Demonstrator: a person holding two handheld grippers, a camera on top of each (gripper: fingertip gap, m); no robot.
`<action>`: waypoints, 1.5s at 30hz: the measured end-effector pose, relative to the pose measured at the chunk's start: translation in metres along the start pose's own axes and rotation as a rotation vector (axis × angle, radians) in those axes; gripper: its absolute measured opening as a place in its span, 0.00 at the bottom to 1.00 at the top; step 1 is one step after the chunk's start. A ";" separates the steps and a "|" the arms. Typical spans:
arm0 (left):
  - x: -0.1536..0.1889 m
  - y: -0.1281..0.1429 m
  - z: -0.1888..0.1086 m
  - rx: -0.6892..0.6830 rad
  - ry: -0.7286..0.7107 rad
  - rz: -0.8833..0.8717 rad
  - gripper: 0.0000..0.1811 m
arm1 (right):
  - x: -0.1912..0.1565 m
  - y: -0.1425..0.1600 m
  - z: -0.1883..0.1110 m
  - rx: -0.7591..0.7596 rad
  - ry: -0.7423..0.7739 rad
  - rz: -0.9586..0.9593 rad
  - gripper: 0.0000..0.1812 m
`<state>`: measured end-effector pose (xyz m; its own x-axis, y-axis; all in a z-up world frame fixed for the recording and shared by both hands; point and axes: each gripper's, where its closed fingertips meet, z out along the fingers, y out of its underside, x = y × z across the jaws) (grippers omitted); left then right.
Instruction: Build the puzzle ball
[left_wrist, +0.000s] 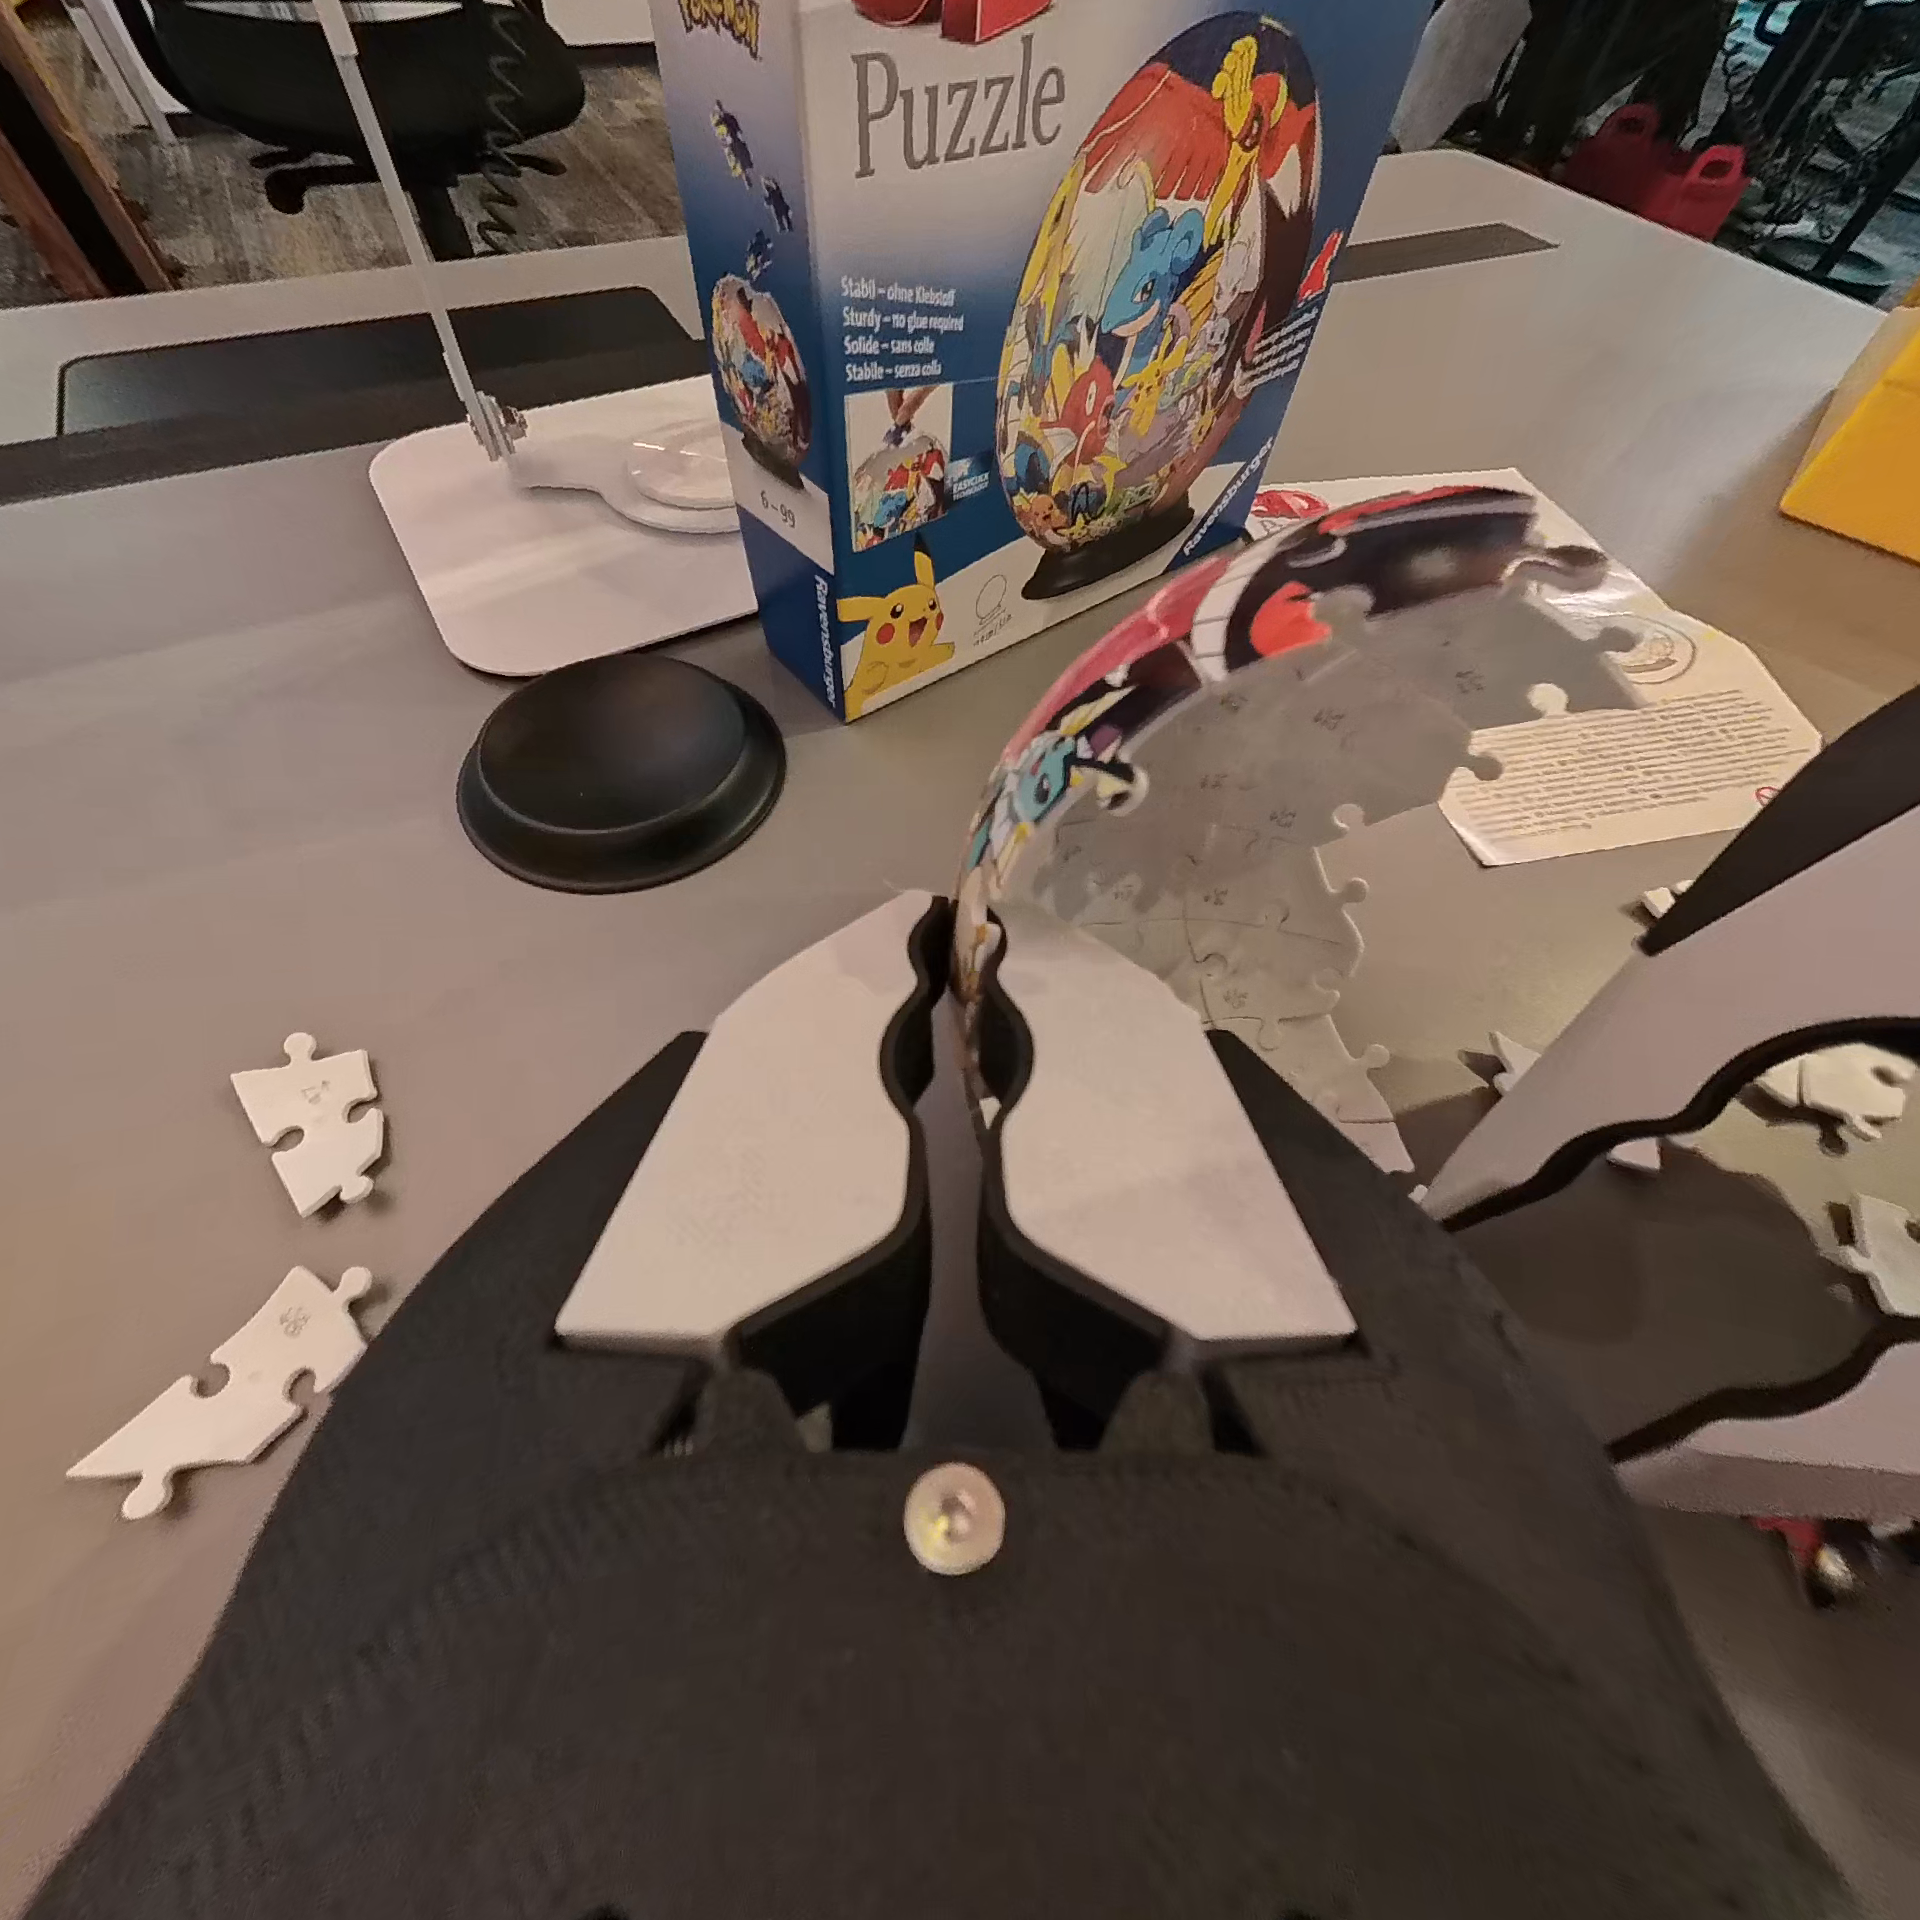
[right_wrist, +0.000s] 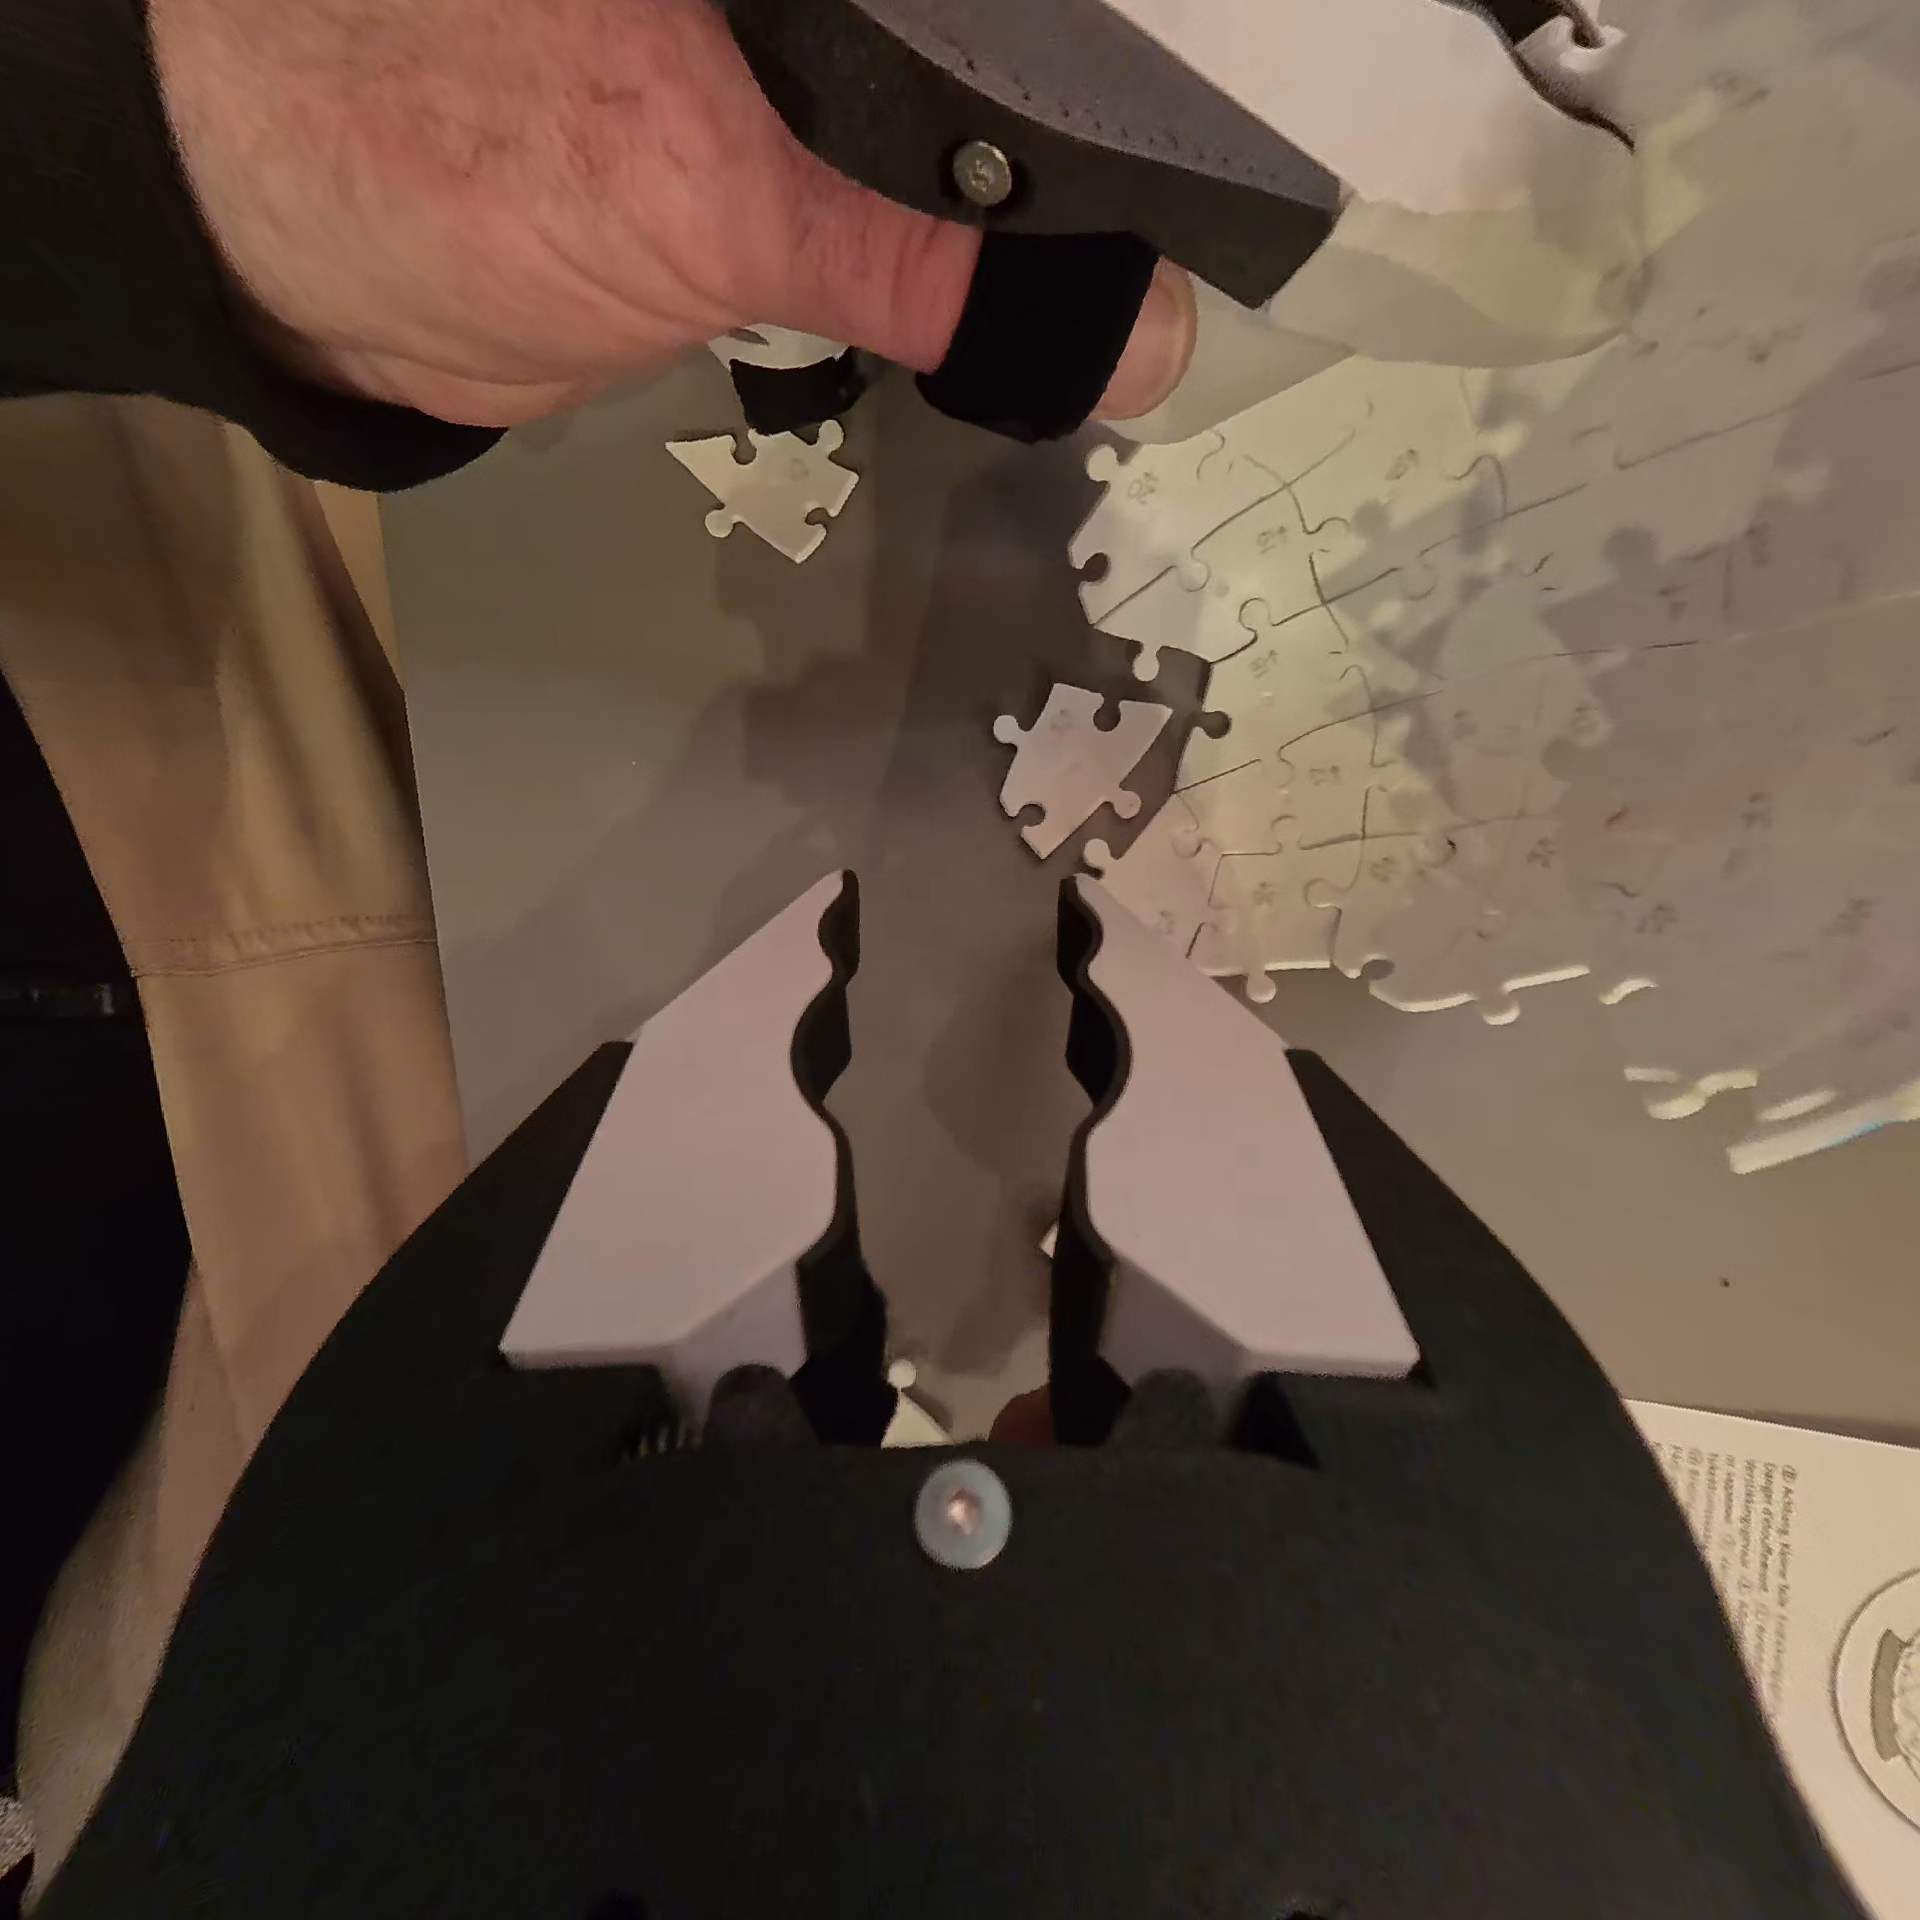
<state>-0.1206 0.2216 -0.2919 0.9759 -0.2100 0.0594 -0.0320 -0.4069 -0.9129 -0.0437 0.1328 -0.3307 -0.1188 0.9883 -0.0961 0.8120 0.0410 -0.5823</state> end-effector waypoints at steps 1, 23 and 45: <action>0.000 0.000 0.000 0.001 0.003 -0.002 0.01 | -0.001 0.000 0.001 -0.002 -0.002 -0.001 0.20; -0.009 -0.018 -0.008 0.080 0.020 -0.051 0.01 | -0.004 -0.018 -0.018 0.121 -0.043 0.001 0.19; -0.016 -0.028 -0.014 0.132 0.014 -0.049 0.01 | -0.005 -0.010 -0.026 0.137 -0.115 0.025 0.15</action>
<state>-0.1387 0.2244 -0.2613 0.9725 -0.2056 0.1098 0.0450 -0.2966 -0.9539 -0.0362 0.1317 -0.3033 -0.1704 0.9650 -0.1992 0.7307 -0.0119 -0.6826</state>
